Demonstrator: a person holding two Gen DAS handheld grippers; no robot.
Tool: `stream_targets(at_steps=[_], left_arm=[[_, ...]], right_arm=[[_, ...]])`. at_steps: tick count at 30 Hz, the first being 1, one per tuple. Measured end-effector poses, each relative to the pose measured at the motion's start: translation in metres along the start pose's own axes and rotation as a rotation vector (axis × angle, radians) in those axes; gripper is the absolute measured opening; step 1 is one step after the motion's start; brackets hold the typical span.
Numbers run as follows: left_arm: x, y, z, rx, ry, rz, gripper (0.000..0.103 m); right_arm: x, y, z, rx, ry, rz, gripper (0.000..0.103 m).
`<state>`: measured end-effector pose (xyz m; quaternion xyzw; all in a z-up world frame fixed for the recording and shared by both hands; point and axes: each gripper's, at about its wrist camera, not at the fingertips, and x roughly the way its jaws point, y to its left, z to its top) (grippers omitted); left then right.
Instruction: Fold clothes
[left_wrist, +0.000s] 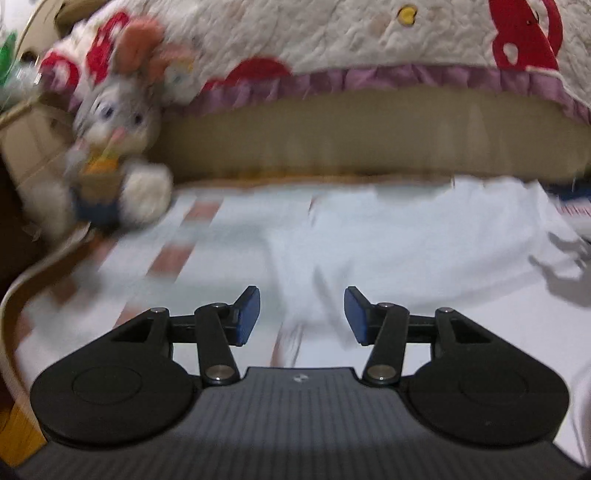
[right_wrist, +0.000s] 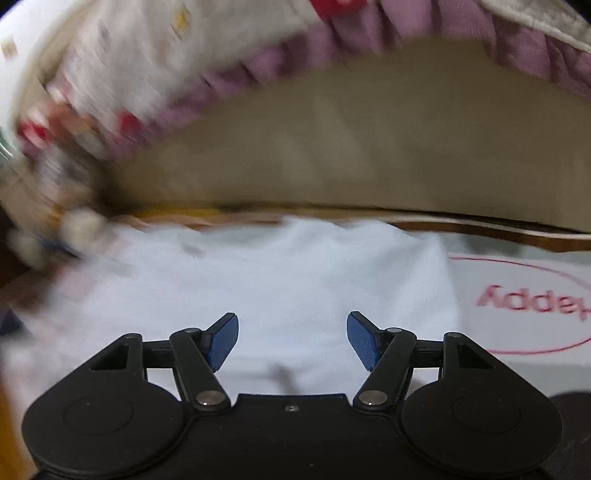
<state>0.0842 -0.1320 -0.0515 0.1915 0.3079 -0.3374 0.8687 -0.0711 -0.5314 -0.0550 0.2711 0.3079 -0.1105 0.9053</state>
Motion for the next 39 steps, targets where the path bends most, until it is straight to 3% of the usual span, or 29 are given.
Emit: stream_targets(at_steps=[5,7,8,9,12,15,17,19,20,21,23,27,30,31,32,35,39], left_arm=[[-0.049,0.036,-0.044,-0.213,0.279,-0.01,0.05],[-0.07,0.036,-0.065,-0.229,0.312,-0.048,0.051],[-0.078,0.034,-0.076,-0.219,0.33,-0.075,0.057],[-0.084,0.032,-0.085,-0.213,0.356,-0.093,0.062],[-0.09,0.027,-0.119,-0.222,0.431,-0.105,0.063],[-0.087,0.03,-0.149,-0.292,0.49,-0.127,0.063],[-0.087,0.031,-0.164,-0.32,0.518,-0.187,0.062],[-0.087,0.031,-0.173,-0.325,0.532,-0.221,0.056],[-0.088,0.03,-0.176,-0.32,0.534,-0.225,0.042],[-0.089,0.031,-0.176,-0.311,0.534,-0.222,0.027],[-0.089,0.034,-0.177,-0.328,0.53,-0.224,0.026],[-0.088,0.043,-0.182,-0.399,0.515,-0.238,0.027],[-0.09,0.044,-0.184,-0.402,0.494,-0.237,0.028],[-0.093,0.042,-0.182,-0.391,0.471,-0.238,0.027],[-0.099,0.04,-0.179,-0.366,0.414,-0.253,0.027],[-0.126,0.029,-0.167,-0.278,0.209,-0.349,0.03],[-0.16,-0.007,-0.154,-0.066,0.02,-0.465,0.041]], right_arm=[[-0.05,0.091,0.008,-0.166,0.176,0.132,0.071],[-0.067,0.137,0.003,-0.269,0.244,0.17,0.071],[-0.073,0.157,-0.002,-0.314,0.277,0.179,0.071],[-0.074,0.174,-0.014,-0.351,0.322,0.189,0.071],[-0.075,0.224,-0.056,-0.459,0.462,0.219,0.071],[-0.068,0.258,-0.127,-0.614,0.599,0.245,0.07],[-0.066,0.268,-0.178,-0.702,0.688,0.265,0.07],[-0.068,0.271,-0.218,-0.795,0.753,0.269,0.069],[-0.07,0.273,-0.234,-0.852,0.786,0.261,0.067],[-0.076,0.277,-0.245,-0.932,0.786,0.257,0.068],[-0.084,0.286,-0.255,-1.032,0.76,0.288,0.068],[-0.066,0.284,-0.28,-1.018,0.867,0.299,0.069],[-0.063,0.287,-0.298,-1.15,0.831,0.26,0.068],[-0.063,0.287,-0.293,-1.139,0.819,0.267,0.053],[-0.064,0.286,-0.287,-1.119,0.808,0.275,0.021],[-0.064,0.28,-0.265,-1.029,0.782,0.289,0.005],[-0.058,0.263,-0.22,-0.784,0.788,0.305,0.005]])
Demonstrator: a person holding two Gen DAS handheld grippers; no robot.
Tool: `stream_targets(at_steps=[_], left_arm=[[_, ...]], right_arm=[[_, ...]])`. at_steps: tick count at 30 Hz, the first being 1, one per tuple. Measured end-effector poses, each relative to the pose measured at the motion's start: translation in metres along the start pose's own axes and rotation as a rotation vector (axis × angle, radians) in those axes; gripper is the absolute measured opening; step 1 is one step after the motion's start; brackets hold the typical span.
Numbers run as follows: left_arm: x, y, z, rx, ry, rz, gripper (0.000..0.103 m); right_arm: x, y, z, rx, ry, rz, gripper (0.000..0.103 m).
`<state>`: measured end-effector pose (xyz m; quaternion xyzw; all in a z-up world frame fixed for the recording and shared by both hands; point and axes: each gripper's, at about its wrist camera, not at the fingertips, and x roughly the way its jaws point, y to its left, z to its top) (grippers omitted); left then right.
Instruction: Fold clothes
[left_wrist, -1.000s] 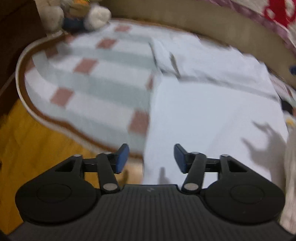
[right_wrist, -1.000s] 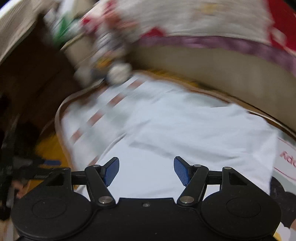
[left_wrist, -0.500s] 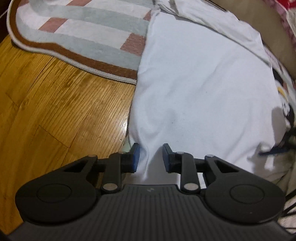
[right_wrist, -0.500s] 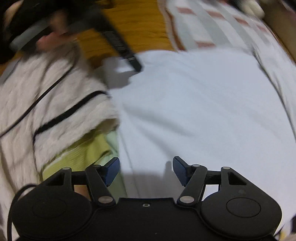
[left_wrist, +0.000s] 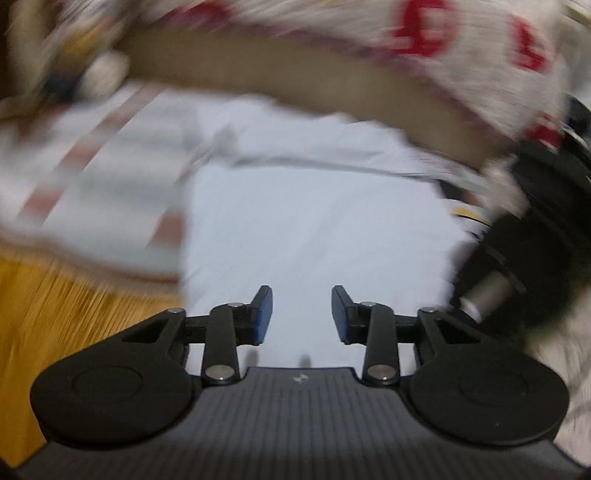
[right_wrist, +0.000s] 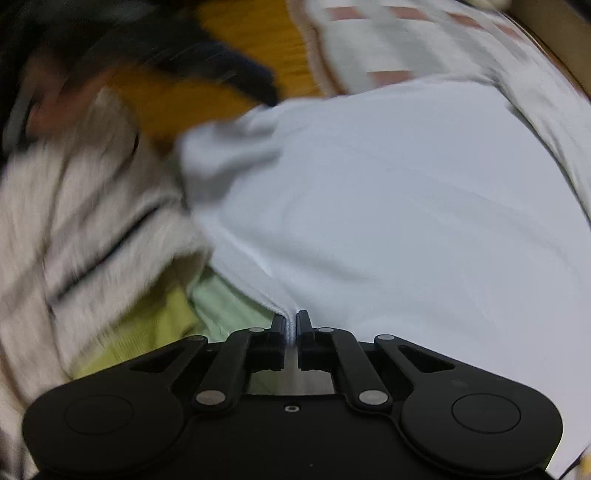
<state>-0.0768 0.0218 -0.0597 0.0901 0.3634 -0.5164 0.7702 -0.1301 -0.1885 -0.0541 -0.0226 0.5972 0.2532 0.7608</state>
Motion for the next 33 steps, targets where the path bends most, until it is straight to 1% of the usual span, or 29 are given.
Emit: stream_targets(at_steps=[1,2,3,4,5,6,7,8,9,10,11,12,13,15,17,18,19,20,21,22,23,24,25,26,27,28,30,31,33], left_arm=[[0.001,-0.013,0.001,0.054,-0.011,-0.052,0.044],[0.004,-0.024,0.002,0.1,-0.008,-0.099,0.052],[0.008,-0.035,0.003,0.142,0.001,-0.134,0.058],[0.017,-0.046,0.003,0.19,0.016,-0.151,0.061],[0.027,-0.056,0.003,0.24,0.035,-0.135,0.064],[0.039,-0.065,0.003,0.29,0.053,-0.11,0.065],[0.055,-0.071,0.003,0.335,0.069,-0.057,0.065],[0.068,-0.073,0.005,0.355,0.086,-0.027,0.056],[0.08,-0.074,0.007,0.373,0.112,-0.027,0.004],[0.089,-0.077,0.008,0.411,0.129,-0.039,0.009],[0.092,-0.083,0.01,0.442,0.103,-0.036,0.007],[0.094,-0.087,0.014,0.451,0.083,-0.041,0.007],[0.099,-0.091,0.021,0.455,0.078,-0.043,0.007],[0.114,-0.095,0.038,0.463,0.078,0.009,0.007],[0.132,-0.091,0.056,0.435,0.062,0.075,0.007],[0.14,-0.086,0.064,0.402,0.039,0.085,0.007],[0.147,-0.079,0.068,0.363,0.005,0.092,0.007],[0.154,-0.071,0.072,0.324,-0.028,0.099,0.007],[0.16,-0.064,0.074,0.285,-0.057,0.108,0.007],[0.164,-0.055,0.072,0.251,-0.065,0.119,0.007],[0.168,-0.048,0.07,0.236,-0.062,0.126,0.007],[0.171,-0.041,0.068,0.226,-0.061,0.133,0.007],[0.171,-0.038,0.07,0.233,-0.07,0.137,0.007],[0.17,-0.034,0.072,0.233,-0.081,0.138,0.007],[0.17,-0.03,0.073,0.207,-0.096,0.125,0.007],[0.17,-0.025,0.074,0.169,-0.103,0.121,0.007],[0.172,-0.016,0.075,0.102,-0.118,0.117,0.007],[0.174,-0.014,0.073,0.106,-0.126,0.132,0.007],[0.177,-0.011,0.068,0.111,-0.143,0.159,0.008]], right_arm=[[-0.005,-0.006,0.003,0.022,-0.008,-0.001,0.005],[-0.01,-0.01,0.006,0.039,-0.015,-0.008,0.005],[-0.016,-0.015,0.009,0.056,-0.021,-0.015,0.005],[-0.02,-0.024,0.016,0.073,-0.018,-0.015,0.005],[-0.025,-0.033,0.024,0.09,-0.012,-0.013,0.005],[-0.031,-0.039,0.028,0.096,-0.001,-0.011,0.005],[-0.035,-0.044,0.033,0.099,0.016,-0.008,0.005],[-0.039,-0.047,0.038,0.102,0.034,-0.005,0.005],[-0.044,-0.051,0.043,0.104,0.052,-0.001,0.005],[-0.052,-0.055,0.044,0.109,0.062,0.001,0.005],[-0.061,-0.059,0.045,0.115,0.07,0.003,0.005],[-0.07,-0.063,0.046,0.121,0.078,0.005,0.005],[-0.081,-0.07,0.047,0.145,0.067,0.017,0.005],[-0.103,-0.083,0.049,0.198,0.036,0.045,0.005],[-0.13,-0.107,0.052,0.26,0.002,0.034,0.006],[-0.143,-0.119,0.054,0.292,-0.015,0.026,0.009],[-0.156,-0.129,0.051,0.305,-0.016,0.006,0.016],[-0.169,-0.138,0.048,0.314,-0.014,-0.017,0.027],[-0.182,-0.149,0.035,0.335,-0.022,-0.049,0.032],[-0.195,-0.159,0.021,0.357,-0.032,-0.082,0.036],[-0.208,-0.17,0.007,0.38,-0.041,-0.116,0.036],[-0.215,-0.182,-0.015,0.412,-0.045,-0.125,0.037],[-0.221,-0.194,-0.039,0.447,-0.049,-0.13,0.042],[-0.218,-0.203,-0.064,0.479,-0.059,-0.169,0.044],[-0.214,-0.211,-0.088,0.51,-0.071,-0.215,0.044],[-0.205,-0.217,-0.116,0.543,-0.083,-0.278,0.044],[-0.184,-0.216,-0.152,0.605,-0.107,-0.36,0.047],[-0.171,-0.213,-0.168,0.633,-0.143,-0.35,0.046],[-0.157,-0.206,-0.184,0.678,-0.235,-0.32,0.045]])
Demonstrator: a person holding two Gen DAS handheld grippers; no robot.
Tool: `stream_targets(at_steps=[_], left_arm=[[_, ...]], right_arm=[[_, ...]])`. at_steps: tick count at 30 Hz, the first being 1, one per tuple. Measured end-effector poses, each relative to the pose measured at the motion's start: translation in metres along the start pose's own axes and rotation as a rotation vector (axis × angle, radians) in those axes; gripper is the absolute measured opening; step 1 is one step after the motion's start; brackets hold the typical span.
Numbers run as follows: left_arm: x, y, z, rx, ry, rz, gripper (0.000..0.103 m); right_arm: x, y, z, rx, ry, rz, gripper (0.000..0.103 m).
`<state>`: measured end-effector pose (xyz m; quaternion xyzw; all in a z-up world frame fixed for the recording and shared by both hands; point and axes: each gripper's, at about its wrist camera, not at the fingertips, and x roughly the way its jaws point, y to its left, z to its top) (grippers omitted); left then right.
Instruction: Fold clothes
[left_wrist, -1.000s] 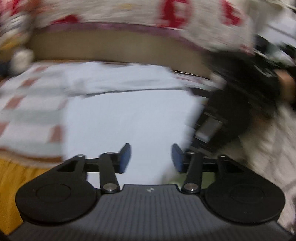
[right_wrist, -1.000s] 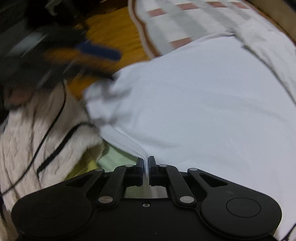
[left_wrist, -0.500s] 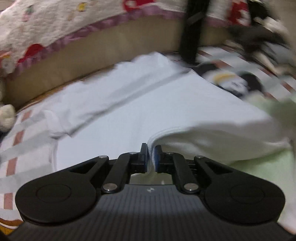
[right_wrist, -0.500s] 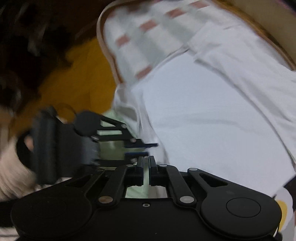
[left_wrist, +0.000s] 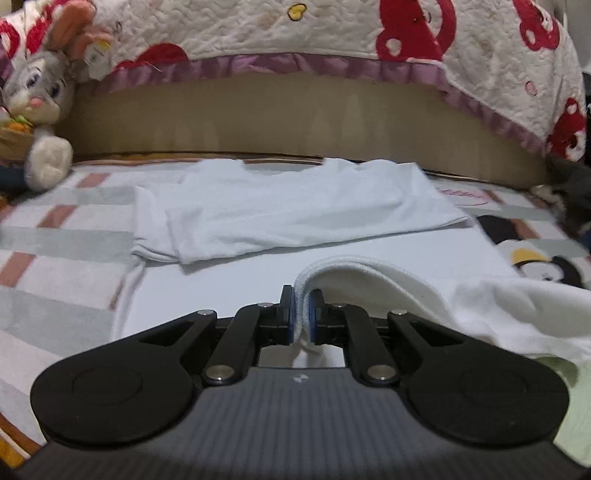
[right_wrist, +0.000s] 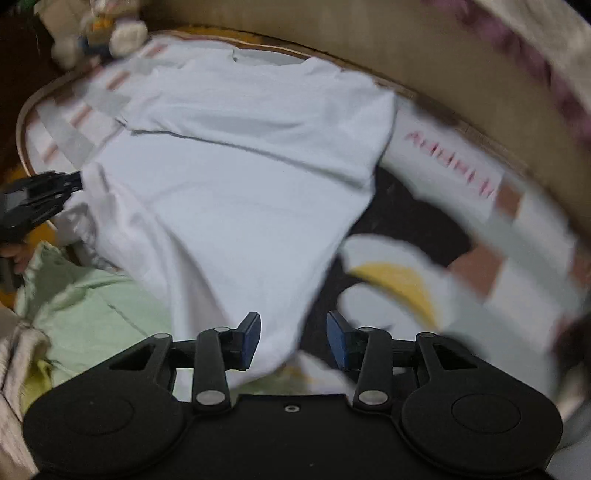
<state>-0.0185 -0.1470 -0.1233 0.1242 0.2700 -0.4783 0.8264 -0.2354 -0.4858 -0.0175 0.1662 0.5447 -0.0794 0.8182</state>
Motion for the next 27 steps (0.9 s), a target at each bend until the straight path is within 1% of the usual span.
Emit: stream_targets(at_steps=[1,2,3,5,6,7,9,10,12,13,15,16,17,18,19,20,21,22,23,25,26,27], left_arm=[[0.001,0.001,-0.002,-0.006,-0.006,-0.002,0.008],[0.001,0.003,-0.004,-0.017,-0.011,-0.008,0.009],[0.001,0.005,-0.004,-0.042,-0.014,-0.027,0.009],[0.001,0.007,-0.002,-0.084,-0.02,-0.05,0.012],[0.0,0.008,-0.001,-0.093,-0.025,-0.053,0.013],[-0.003,0.009,-0.001,-0.095,-0.031,-0.051,0.013],[-0.008,0.012,0.0,-0.107,-0.037,-0.033,0.017],[-0.01,0.013,0.001,-0.119,-0.034,-0.03,0.018],[-0.013,0.013,0.001,-0.131,-0.028,-0.02,0.021],[-0.014,0.013,0.001,-0.137,-0.026,-0.012,0.023],[-0.017,0.013,0.0,-0.169,-0.033,0.015,0.033],[-0.019,0.015,-0.001,-0.189,-0.032,0.024,0.034],[-0.02,0.018,-0.001,-0.201,-0.028,0.034,0.034],[-0.023,0.021,0.0,-0.208,-0.029,0.055,0.034],[-0.026,0.025,0.002,-0.209,-0.026,0.086,0.036],[-0.03,0.029,0.003,-0.211,-0.027,0.118,0.045],[-0.035,0.034,0.004,-0.214,-0.04,0.152,0.057],[-0.041,0.039,0.005,-0.217,-0.056,0.169,0.063],[-0.048,0.045,0.005,-0.235,-0.066,0.164,0.068],[-0.059,0.057,0.005,-0.292,-0.08,0.15,0.072],[-0.062,0.061,0.005,-0.306,-0.075,0.153,0.077],[-0.066,0.064,0.005,-0.32,-0.069,0.155,0.079]], right_arm=[[0.004,0.002,-0.01,0.036,-0.048,0.018,0.045],[0.004,0.009,-0.016,0.069,-0.119,-0.022,0.047],[0.005,0.016,-0.022,0.101,-0.194,-0.075,0.048],[0.015,0.04,-0.025,0.125,-0.276,-0.246,0.051],[0.015,0.051,-0.026,0.107,-0.301,-0.283,0.046],[0.013,0.063,-0.027,0.084,-0.324,-0.31,0.048],[0.006,0.083,-0.027,0.105,-0.374,-0.224,0.05],[0.001,0.093,-0.027,0.117,-0.395,-0.159,0.05],[-0.007,0.13,-0.025,0.051,-0.431,-0.066,0.051],[-0.006,0.156,-0.027,-0.065,-0.429,-0.038,0.055],[-0.002,0.209,-0.03,-0.327,-0.413,0.012,0.057],[0.002,0.228,-0.03,-0.4,-0.402,0.02,0.057],[0.007,0.236,-0.027,-0.41,-0.381,0.06,0.06],[0.013,0.243,-0.023,-0.41,-0.358,0.106,0.06],[0.019,0.249,-0.019,-0.41,-0.335,0.152,0.056],[0.026,0.254,-0.017,-0.419,-0.332,0.164,0.052],[0.033,0.259,-0.015,-0.43,-0.332,0.169,0.052],[0.04,0.263,-0.013,-0.441,-0.332,0.174,0.053],[0.048,0.268,-0.011,-0.452,-0.332,0.178,0.053],[0.063,0.277,-0.007,-0.474,-0.332,0.188,0.054],[0.065,0.281,-0.007,-0.494,-0.347,0.171,0.055],[0.069,0.285,-0.01,-0.531,-0.382,0.152,0.055]])
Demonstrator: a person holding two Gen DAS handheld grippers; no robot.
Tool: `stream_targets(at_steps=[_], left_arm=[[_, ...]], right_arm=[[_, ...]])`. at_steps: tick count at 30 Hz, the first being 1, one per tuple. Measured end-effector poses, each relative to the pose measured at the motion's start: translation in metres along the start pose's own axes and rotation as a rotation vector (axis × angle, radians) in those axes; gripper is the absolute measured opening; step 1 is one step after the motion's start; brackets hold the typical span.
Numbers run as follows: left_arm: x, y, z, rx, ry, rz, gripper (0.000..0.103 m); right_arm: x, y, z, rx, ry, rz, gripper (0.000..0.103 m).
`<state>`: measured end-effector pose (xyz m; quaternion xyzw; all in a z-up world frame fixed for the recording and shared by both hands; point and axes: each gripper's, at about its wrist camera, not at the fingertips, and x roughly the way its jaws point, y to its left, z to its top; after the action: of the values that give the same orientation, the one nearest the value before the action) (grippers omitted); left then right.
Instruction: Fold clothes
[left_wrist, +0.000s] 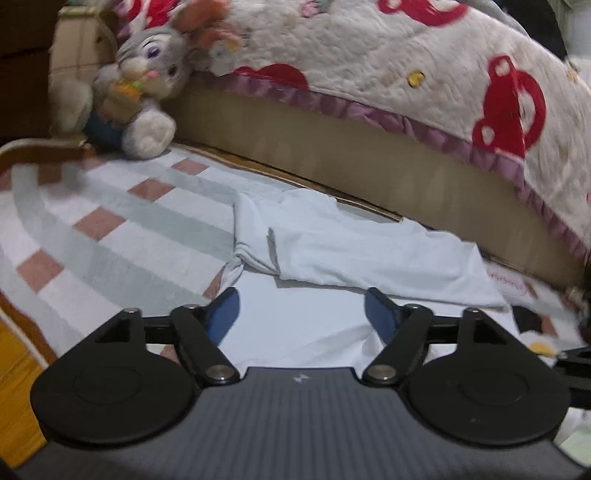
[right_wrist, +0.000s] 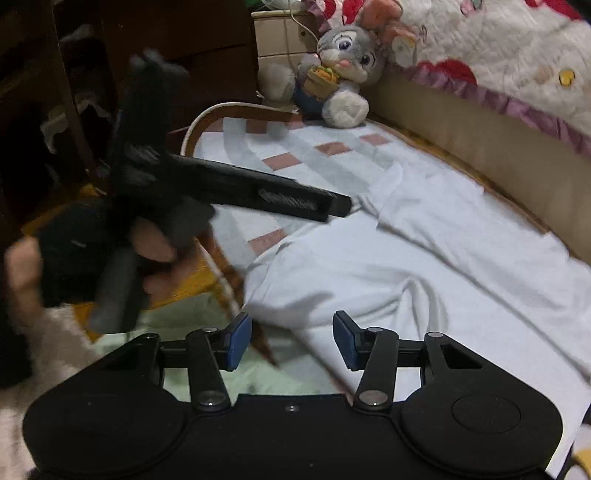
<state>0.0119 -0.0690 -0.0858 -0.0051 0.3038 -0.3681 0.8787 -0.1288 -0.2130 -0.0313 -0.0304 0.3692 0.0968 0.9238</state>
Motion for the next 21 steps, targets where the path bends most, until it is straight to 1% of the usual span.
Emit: stream_targets(at_steps=[3,4,5,7,8,9,10,11,12,13,15,16,17,18,20,21], left_arm=[[-0.002,0.007,0.0,-0.037,0.019,0.045,0.079],[0.0,0.011,-0.002,-0.062,0.018,0.043,0.079],[0.004,0.015,-0.004,-0.091,0.031,0.038,0.076],[0.015,0.023,-0.008,-0.125,0.107,0.019,0.073],[0.022,0.027,-0.01,-0.145,0.165,0.002,0.066],[0.028,0.03,-0.012,-0.163,0.217,-0.013,0.053],[0.031,0.032,-0.016,-0.174,0.245,-0.023,0.048],[0.033,0.034,-0.019,-0.177,0.268,-0.031,0.034],[0.033,0.031,-0.02,-0.153,0.273,-0.03,0.018],[0.034,0.028,-0.022,-0.129,0.278,-0.028,0.015],[0.035,0.022,-0.025,-0.081,0.288,-0.026,0.015],[0.035,0.019,-0.026,-0.065,0.294,-0.027,0.015],[0.036,0.019,-0.028,-0.075,0.306,-0.038,0.015],[0.037,0.017,-0.03,-0.082,0.318,-0.043,0.016],[0.038,0.014,-0.032,-0.063,0.331,-0.023,0.018],[0.039,0.012,-0.032,-0.042,0.328,-0.006,0.019]], right_arm=[[0.008,0.013,-0.008,-0.139,-0.09,-0.057,0.058],[0.016,0.013,-0.009,-0.148,-0.106,-0.05,0.057],[0.025,0.013,-0.011,-0.153,-0.102,-0.048,0.054],[0.04,0.01,-0.013,-0.156,-0.076,-0.06,0.053],[0.046,0.007,-0.013,-0.151,-0.056,-0.076,0.052],[0.05,0.001,-0.013,-0.14,-0.037,-0.093,0.052],[0.053,-0.008,-0.014,-0.109,-0.019,-0.116,0.048],[0.05,-0.02,-0.017,-0.069,0.001,-0.124,0.035],[0.046,-0.032,-0.02,-0.029,0.021,-0.128,0.021],[0.042,-0.045,-0.024,0.011,0.042,-0.132,0.0],[0.034,-0.069,-0.03,0.091,0.082,-0.141,0.0],[0.023,-0.082,-0.034,0.099,0.086,-0.187,0.001],[0.011,-0.093,-0.039,0.117,0.088,-0.229,0.004],[-0.002,-0.107,-0.045,0.14,0.089,-0.245,0.004],[-0.029,-0.134,-0.056,0.187,0.09,-0.268,0.004],[-0.042,-0.14,-0.065,0.17,0.096,-0.29,0.004]])
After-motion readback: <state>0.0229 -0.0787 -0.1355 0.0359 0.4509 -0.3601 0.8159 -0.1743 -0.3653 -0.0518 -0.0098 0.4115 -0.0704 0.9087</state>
